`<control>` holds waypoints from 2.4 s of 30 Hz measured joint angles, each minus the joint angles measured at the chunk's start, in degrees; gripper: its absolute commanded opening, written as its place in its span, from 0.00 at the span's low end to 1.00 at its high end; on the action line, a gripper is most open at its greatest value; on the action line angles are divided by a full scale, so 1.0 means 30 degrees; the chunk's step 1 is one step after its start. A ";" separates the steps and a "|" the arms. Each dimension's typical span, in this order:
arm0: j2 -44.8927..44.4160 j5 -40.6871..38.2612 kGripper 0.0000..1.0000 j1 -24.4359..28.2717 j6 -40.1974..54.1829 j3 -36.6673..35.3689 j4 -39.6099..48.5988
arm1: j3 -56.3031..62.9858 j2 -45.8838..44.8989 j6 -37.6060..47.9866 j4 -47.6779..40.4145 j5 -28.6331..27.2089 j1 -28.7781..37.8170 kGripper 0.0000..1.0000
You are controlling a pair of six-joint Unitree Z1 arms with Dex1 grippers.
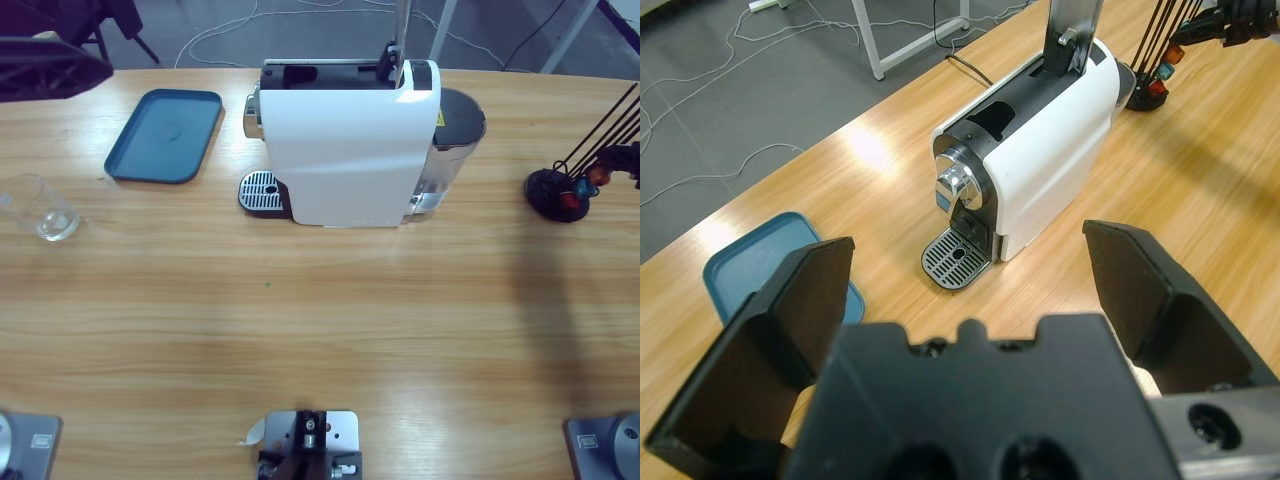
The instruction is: Pour coffee
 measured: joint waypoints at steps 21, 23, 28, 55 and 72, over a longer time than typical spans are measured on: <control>0.0005 0.0000 1.00 -0.0332 -0.0121 0.0002 0.0000 | 0.0742 -0.0889 0.0002 0.0558 0.0405 -0.0006 0.60; 0.0005 0.0000 1.00 -0.0384 -0.0129 0.0003 0.0000 | 0.0742 -0.0788 0.0002 0.0367 0.0405 -0.0007 0.59; 0.0005 0.0000 1.00 -0.0491 -0.0129 0.0003 0.0000 | 0.0736 -0.0474 -0.0006 0.0058 0.0405 -0.0010 0.56; 0.0062 0.0000 1.00 -0.0501 -0.0373 0.0222 0.0000 | 0.0728 0.0153 -0.0241 -0.0801 0.0353 -0.0317 0.17; 0.0062 0.0000 1.00 -0.0743 -0.0577 0.0537 -0.0042 | -0.1122 0.0023 -0.0242 0.1344 0.0354 -0.0341 0.09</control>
